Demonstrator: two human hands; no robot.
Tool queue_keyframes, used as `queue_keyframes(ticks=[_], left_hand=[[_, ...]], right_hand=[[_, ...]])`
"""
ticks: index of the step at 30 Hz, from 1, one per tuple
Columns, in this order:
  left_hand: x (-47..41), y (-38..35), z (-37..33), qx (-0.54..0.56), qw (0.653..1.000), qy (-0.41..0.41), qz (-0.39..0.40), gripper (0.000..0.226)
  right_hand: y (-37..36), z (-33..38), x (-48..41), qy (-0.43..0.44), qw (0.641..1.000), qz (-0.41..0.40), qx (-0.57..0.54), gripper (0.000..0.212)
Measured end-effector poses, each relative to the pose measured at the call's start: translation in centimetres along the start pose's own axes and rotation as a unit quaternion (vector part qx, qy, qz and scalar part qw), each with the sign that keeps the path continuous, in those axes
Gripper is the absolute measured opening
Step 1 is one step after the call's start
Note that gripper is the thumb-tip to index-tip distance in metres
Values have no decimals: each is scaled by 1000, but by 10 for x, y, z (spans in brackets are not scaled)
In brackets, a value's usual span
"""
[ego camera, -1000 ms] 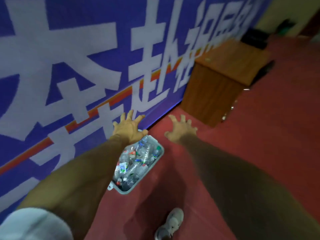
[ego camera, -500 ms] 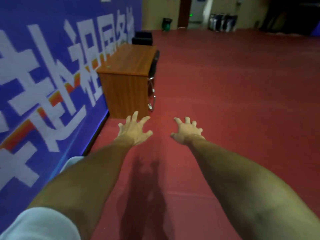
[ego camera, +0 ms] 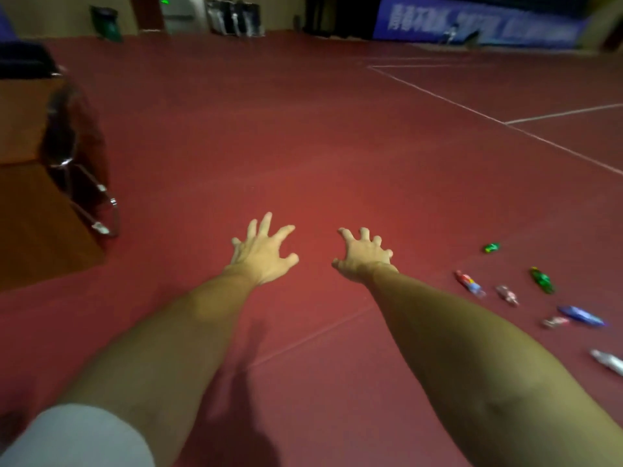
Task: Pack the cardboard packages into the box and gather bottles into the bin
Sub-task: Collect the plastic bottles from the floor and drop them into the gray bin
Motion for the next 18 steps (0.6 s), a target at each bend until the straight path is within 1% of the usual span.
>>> queue_keyframes(ticks=[5,10,12,15,18], left_hand=[[-75,-30,-107,-12,996,-85,33,68],[-154,-70,-212,-26,985,-162,58,68],[-180,-84,-259,-29,977,-200,73,68],[-214,-102,-329,-31,963,-252,85,69],[-235,-120,-395,-44,946,-301,109,69]], right_hand=[[9,-121,-25,-98,995,-5,-27,75],[9,-230,-56,-189,981,-8,-47,77],[10,-269,-69,-222,974,0,-52,77],[13,-323,-85,-263,962,-11,-73,77],[17,-375,-91,-303,949,-7,-91,76]])
Point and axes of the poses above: each hand's wrist, its own x-axis away from the middle knuckle, its own y-axis out of the back of the hand, z = x × y, the point moved 5 cm from there along -x, towards the middle knuckle, and after that the axes turned 1 degree about y, right-handed, at the moved point
